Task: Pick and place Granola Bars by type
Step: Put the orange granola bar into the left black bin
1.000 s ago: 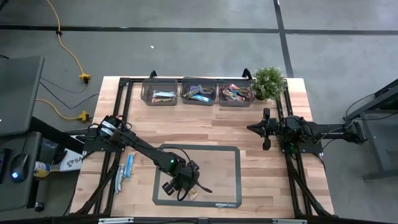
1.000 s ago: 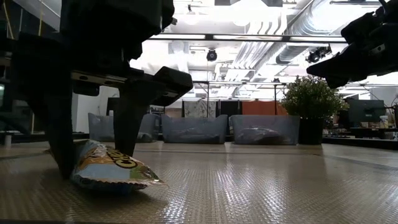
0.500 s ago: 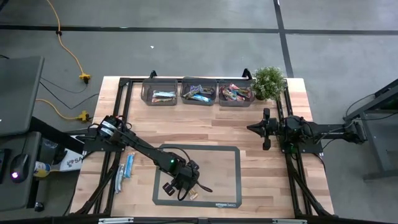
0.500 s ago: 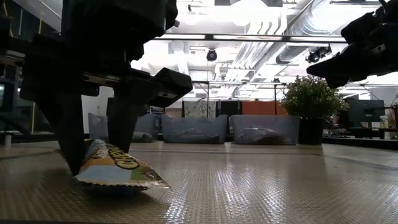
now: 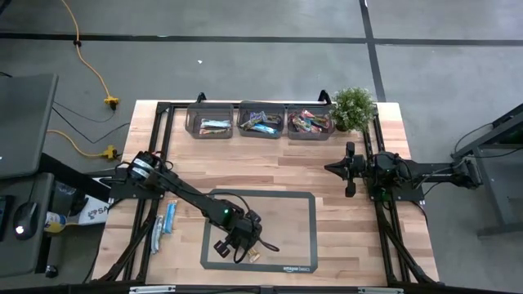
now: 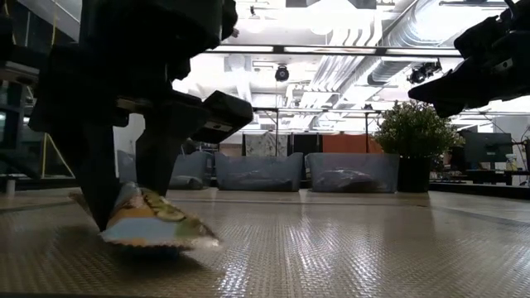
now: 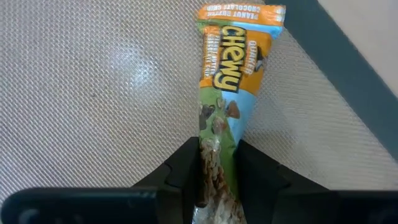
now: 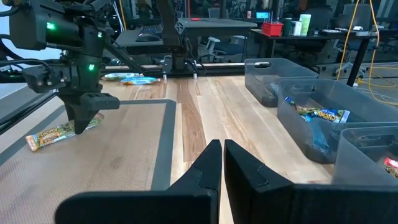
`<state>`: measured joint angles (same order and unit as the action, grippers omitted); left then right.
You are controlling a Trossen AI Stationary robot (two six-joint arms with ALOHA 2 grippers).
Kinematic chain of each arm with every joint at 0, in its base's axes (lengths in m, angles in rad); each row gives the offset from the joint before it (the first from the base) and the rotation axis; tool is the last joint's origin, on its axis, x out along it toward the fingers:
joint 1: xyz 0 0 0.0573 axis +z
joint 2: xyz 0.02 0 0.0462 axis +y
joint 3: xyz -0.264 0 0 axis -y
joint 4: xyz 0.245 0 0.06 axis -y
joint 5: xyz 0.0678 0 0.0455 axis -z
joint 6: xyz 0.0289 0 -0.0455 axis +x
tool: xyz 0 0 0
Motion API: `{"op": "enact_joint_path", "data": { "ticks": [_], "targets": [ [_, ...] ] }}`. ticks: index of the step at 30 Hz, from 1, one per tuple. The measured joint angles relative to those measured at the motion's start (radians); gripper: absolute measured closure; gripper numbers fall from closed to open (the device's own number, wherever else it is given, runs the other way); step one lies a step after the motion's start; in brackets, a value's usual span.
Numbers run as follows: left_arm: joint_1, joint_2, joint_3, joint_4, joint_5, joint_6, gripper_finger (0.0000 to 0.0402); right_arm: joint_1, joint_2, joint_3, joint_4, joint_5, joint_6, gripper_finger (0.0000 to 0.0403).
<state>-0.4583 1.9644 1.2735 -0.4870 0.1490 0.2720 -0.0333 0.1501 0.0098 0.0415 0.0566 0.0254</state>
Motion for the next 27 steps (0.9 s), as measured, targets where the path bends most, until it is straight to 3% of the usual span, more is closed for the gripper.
{"op": "enact_joint_path", "data": {
  "ticks": [13, 20, 27],
  "targets": [
    [0.026, -0.113, 0.001, 0.013, 0.011, -0.013, 0.0312, 0.0, 0.0, 0.0, 0.0, 0.0, 0.0, 0.04],
    [0.098, -0.207, 0.002, 0.086, 0.118, -0.058, 0.0312, 0.0, 0.0, 0.0, 0.0, 0.0, 0.0, 0.04],
    [0.167, -0.263, 0.003, 0.345, 0.303, -0.196, 0.0312, 0.0, 0.0, 0.0, 0.0, 0.0, 0.0, 0.04]
  ]
}}
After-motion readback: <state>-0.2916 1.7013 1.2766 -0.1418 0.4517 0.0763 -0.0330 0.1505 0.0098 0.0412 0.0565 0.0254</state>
